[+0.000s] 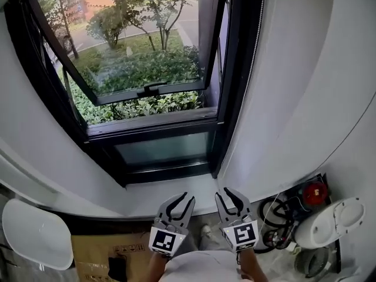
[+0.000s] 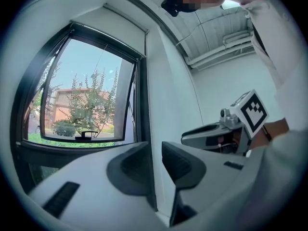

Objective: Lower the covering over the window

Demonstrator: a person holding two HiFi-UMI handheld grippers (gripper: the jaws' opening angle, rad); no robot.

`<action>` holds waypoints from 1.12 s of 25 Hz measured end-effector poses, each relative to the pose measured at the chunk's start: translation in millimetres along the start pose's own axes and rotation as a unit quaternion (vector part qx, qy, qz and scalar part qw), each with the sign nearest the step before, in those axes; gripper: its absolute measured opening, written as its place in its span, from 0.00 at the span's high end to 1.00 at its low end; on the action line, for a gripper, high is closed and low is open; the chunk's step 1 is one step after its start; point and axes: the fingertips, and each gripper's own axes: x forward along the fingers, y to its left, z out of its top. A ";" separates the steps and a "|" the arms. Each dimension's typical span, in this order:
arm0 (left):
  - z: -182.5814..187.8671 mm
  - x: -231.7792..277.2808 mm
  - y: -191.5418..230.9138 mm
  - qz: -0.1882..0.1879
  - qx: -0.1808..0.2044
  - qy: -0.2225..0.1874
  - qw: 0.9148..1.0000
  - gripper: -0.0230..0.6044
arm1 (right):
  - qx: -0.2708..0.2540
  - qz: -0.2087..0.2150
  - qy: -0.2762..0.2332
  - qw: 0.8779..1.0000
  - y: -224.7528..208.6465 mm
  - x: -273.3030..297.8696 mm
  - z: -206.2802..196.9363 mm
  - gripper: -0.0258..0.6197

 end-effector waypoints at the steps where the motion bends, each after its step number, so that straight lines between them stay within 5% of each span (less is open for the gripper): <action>1: -0.2 5.7 2.9 0.004 -0.001 0.001 1.000 0.81 | 0.002 0.003 0.003 1.000 -4.1 5.0 -1.0 0.80; 17: -10.5 91.6 25.6 0.057 0.000 0.028 0.998 0.81 | 0.015 0.068 -0.012 0.997 -61.1 68.9 0.0 0.80; 28: -13.8 132.7 31.4 0.058 0.009 0.036 0.998 0.81 | 0.032 0.061 -0.035 0.997 -93.6 95.3 4.1 0.80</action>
